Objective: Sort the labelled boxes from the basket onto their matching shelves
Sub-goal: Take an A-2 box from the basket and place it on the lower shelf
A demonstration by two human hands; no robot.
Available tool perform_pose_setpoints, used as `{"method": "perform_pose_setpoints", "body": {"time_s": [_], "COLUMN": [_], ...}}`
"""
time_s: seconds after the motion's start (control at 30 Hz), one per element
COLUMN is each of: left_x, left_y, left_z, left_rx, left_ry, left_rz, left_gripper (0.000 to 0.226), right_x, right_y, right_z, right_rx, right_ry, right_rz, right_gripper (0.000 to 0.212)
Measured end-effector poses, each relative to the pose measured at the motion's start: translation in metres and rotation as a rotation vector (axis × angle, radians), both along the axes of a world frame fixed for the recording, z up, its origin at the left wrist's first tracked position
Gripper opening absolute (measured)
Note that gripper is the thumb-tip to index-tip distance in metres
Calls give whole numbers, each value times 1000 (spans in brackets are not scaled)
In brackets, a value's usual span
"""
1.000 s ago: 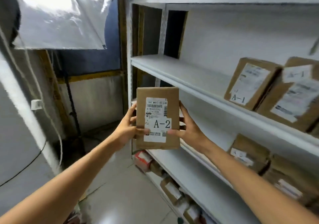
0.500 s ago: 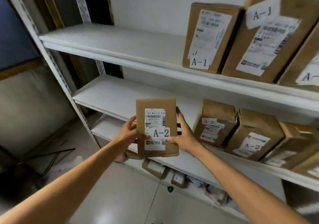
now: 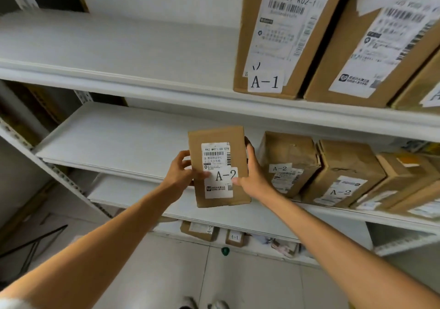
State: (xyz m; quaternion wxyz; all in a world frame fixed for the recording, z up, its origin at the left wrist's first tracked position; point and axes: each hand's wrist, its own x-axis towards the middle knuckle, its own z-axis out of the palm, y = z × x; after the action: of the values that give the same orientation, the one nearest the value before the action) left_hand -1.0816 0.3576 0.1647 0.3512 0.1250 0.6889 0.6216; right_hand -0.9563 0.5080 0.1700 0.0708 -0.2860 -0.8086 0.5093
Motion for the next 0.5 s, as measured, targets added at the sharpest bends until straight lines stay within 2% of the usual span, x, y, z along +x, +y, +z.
{"method": "perform_pose_setpoints", "body": {"time_s": [0.07, 0.17, 0.23, 0.3, 0.43, 0.5], "left_x": [-10, -24, -31, -36, -42, -44], "left_y": [11, 23, 28, 33, 45, 50], "left_z": [-4, -9, -12, -17, -23, -26], "left_rx": [1, -26, -59, -79, -89, -94], "left_ry": [-10, -2, 30, 85, 190, 228], "left_rz": [-19, -26, -30, -46, -93, -94], "left_gripper": [68, 60, 55, 55, 58, 59], "right_x": [-11, -24, -29, -34, -40, -38], "right_y": [4, 10, 11, 12, 11, 9], "right_z": [-1, -5, -6, -9, -7, 2], "right_rx": [6, 30, 34, 32, 75, 101], "right_ry": [-22, -36, -59, -98, -125, -123], "right_rz": [-72, -181, -212, -257, -327, -343], "right_gripper": [105, 80, 72, 73, 90, 89]}}
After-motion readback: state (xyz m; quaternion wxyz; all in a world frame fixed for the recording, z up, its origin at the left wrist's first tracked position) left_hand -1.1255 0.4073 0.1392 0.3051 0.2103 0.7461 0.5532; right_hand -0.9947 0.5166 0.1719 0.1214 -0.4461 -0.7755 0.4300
